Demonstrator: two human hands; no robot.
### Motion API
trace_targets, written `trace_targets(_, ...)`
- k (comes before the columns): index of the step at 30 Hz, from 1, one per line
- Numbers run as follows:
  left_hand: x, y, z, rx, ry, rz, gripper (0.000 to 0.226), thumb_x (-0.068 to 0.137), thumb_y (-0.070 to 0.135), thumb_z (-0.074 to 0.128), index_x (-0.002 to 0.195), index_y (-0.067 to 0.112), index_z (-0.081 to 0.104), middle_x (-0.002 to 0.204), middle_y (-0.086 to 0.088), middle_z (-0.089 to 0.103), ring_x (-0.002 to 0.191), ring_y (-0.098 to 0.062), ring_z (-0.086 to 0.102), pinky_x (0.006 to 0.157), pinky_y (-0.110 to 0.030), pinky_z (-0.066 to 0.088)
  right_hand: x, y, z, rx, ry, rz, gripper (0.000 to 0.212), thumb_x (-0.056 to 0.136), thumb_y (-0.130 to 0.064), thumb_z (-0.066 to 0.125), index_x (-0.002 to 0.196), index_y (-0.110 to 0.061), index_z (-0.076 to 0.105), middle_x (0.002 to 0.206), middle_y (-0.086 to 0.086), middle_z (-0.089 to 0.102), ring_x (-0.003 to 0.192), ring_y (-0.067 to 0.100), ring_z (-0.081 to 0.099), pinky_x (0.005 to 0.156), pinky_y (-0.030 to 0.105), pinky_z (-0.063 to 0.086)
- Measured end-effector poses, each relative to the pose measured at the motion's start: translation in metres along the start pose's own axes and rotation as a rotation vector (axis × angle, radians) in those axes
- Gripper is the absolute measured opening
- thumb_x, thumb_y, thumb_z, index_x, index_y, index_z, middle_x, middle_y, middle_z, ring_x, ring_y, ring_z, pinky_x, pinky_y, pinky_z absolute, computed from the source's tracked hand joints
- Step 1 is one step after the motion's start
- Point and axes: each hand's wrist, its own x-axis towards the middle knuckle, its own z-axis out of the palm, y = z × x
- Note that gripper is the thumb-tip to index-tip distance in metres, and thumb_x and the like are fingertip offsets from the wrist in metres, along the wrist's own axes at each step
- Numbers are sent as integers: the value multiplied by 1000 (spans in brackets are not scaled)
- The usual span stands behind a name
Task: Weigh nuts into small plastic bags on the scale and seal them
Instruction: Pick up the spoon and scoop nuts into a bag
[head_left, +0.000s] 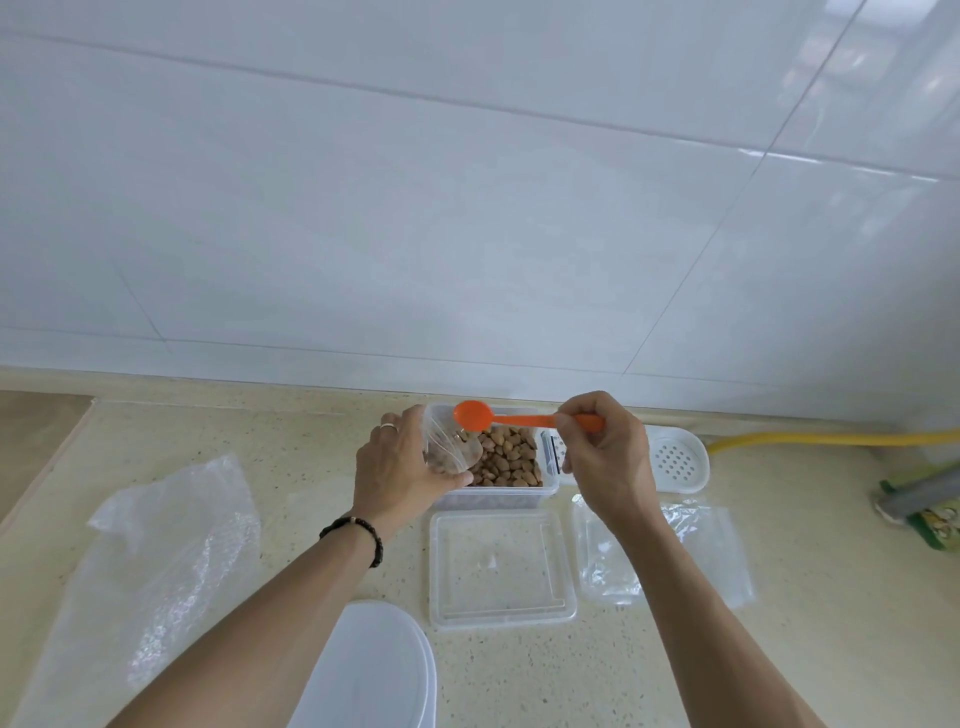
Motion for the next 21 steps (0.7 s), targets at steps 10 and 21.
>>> trace_targets(10,-7,-22,-11,175,49,-16,97,57,60,81,136,20,40,119,-7,52,109,-25,51,86,-34,42,-1,52,20,-256,105,165,8,96,-13,55,91,-13,61,80,-8,63,61,17,54,61,36,49)
trace_targets(21,-9,-22,-12,168,74,16,92,58,56,82,132,19,43,110,-3,50,104,-24,51,85,-33,40,1,62,59,50,59,515,9,98,-9,53,95,-14,59,84,11,66,43,10,58,43,21,46)
